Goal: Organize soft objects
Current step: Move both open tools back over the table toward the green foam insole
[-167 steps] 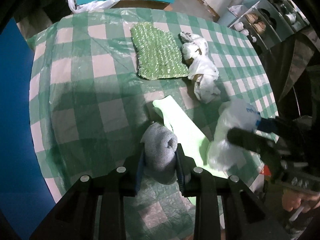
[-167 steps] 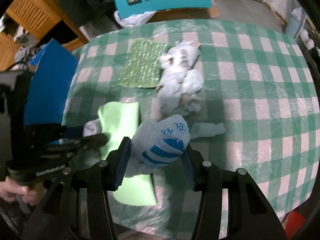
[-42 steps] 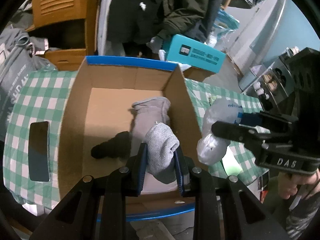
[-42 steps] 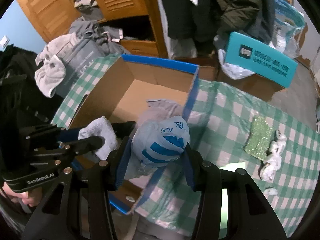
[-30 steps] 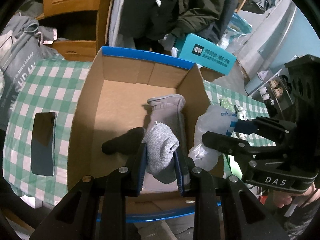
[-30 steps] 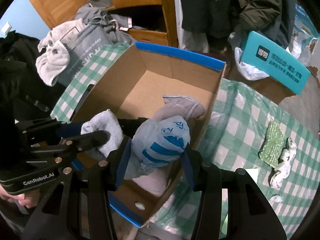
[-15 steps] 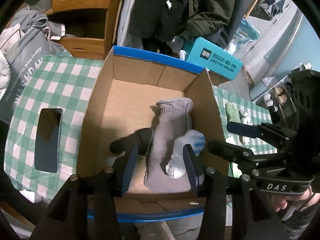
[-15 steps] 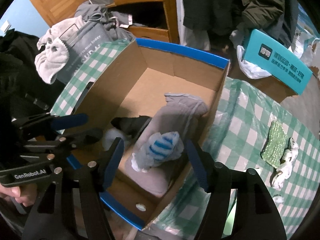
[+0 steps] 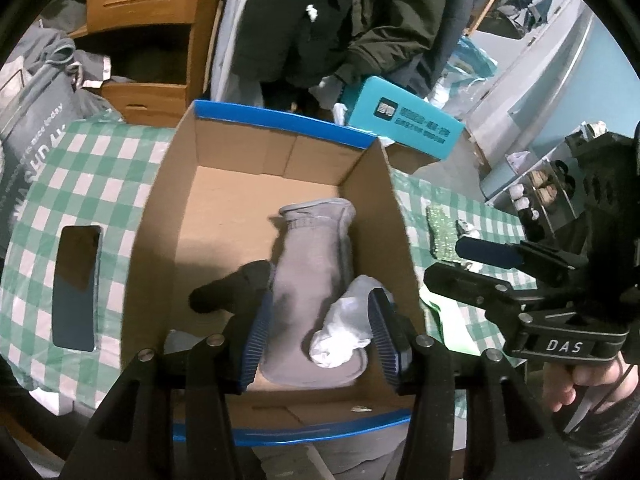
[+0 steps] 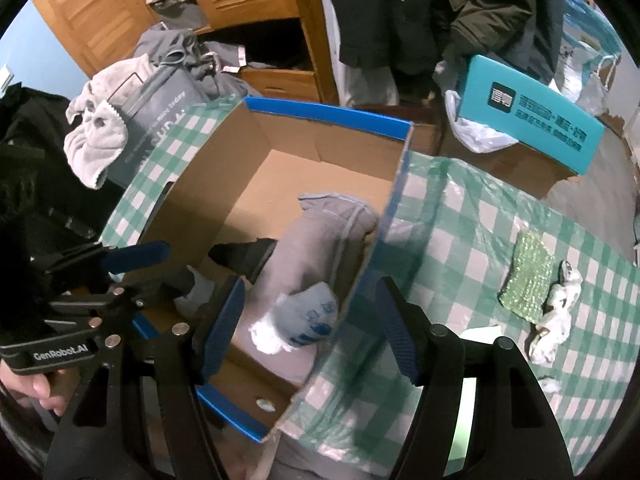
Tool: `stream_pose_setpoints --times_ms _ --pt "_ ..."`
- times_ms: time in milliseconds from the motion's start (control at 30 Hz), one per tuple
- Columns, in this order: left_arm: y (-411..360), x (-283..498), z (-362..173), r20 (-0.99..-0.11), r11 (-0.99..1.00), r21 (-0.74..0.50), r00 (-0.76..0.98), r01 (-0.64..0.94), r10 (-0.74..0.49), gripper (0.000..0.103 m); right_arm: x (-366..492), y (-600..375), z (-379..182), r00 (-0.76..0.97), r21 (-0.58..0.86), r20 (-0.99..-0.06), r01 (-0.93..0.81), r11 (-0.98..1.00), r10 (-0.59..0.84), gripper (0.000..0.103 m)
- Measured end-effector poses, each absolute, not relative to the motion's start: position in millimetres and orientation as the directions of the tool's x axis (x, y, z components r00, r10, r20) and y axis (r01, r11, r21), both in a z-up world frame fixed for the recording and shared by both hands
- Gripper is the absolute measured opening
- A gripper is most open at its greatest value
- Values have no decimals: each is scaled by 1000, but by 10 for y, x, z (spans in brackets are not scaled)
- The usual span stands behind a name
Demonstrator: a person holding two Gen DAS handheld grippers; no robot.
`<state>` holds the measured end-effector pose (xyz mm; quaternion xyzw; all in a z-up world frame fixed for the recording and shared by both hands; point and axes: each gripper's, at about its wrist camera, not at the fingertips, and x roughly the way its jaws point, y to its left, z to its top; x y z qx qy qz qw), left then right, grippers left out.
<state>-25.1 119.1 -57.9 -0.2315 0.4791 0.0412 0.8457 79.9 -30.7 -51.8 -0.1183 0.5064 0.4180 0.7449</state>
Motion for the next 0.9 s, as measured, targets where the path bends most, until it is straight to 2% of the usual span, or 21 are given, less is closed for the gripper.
stream_pose_setpoints --times_ms 200,900 --pt "960 -158 -511 -827 909 -338 538 -244 -163 54 832 -501 -517 153 245 -853 -727 642 499 68" --pt "195 164 -508 -841 938 -328 487 -108 -238 55 1121 -1511 -607 236 248 -853 -603 758 466 68"
